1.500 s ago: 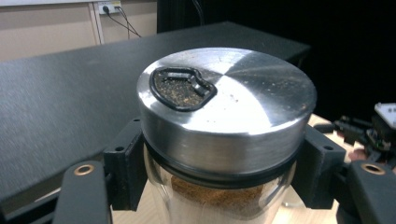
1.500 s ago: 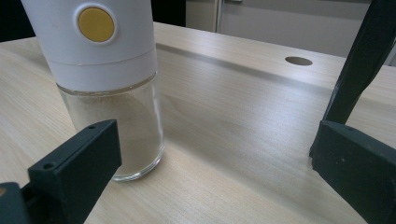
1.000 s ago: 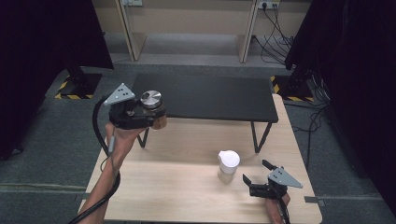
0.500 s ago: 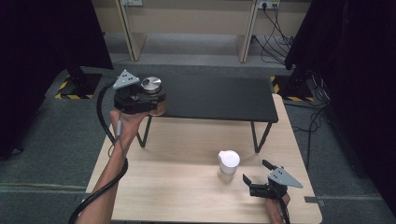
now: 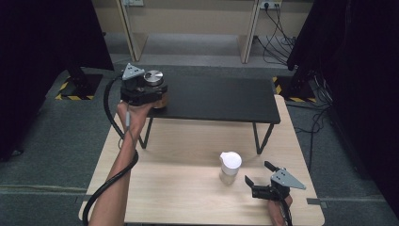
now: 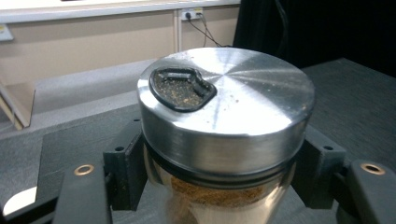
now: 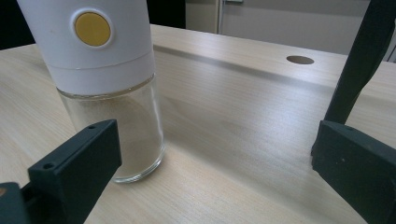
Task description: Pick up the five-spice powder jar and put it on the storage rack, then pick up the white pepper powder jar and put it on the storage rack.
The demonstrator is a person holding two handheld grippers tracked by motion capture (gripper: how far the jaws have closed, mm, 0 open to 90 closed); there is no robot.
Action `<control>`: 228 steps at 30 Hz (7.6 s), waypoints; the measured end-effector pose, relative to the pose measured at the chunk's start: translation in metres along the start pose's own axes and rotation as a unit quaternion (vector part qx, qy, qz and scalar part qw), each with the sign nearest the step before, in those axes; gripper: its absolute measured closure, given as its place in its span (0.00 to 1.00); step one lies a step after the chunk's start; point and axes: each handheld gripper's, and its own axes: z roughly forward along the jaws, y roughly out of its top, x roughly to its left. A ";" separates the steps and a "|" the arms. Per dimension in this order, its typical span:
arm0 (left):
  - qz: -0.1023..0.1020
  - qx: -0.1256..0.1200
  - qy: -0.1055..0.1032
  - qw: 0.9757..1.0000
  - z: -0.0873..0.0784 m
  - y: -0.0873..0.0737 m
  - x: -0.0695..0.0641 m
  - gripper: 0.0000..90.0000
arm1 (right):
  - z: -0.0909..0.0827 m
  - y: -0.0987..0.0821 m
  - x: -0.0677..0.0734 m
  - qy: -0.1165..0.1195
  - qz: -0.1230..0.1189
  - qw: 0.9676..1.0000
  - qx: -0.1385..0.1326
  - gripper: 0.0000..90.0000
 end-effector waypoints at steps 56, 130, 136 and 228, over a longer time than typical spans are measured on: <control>0.016 -0.081 0.001 0.997 -0.025 -0.048 -0.001 0.01 | 0.000 0.002 0.002 0.000 -0.007 1.000 0.006 0.02; 0.028 -0.076 -0.113 0.990 -0.038 -0.271 -0.014 0.02 | 0.001 0.003 0.005 -0.006 -0.015 1.000 0.011 0.02; 0.021 -0.066 -0.113 0.991 -0.039 -0.284 -0.010 0.02 | 0.001 0.004 0.005 -0.006 -0.017 1.000 0.012 0.02; 0.023 -0.063 -0.126 0.990 -0.052 -0.296 -0.015 0.00 | -0.001 -0.006 -0.006 0.053 -0.038 0.997 -0.035 0.01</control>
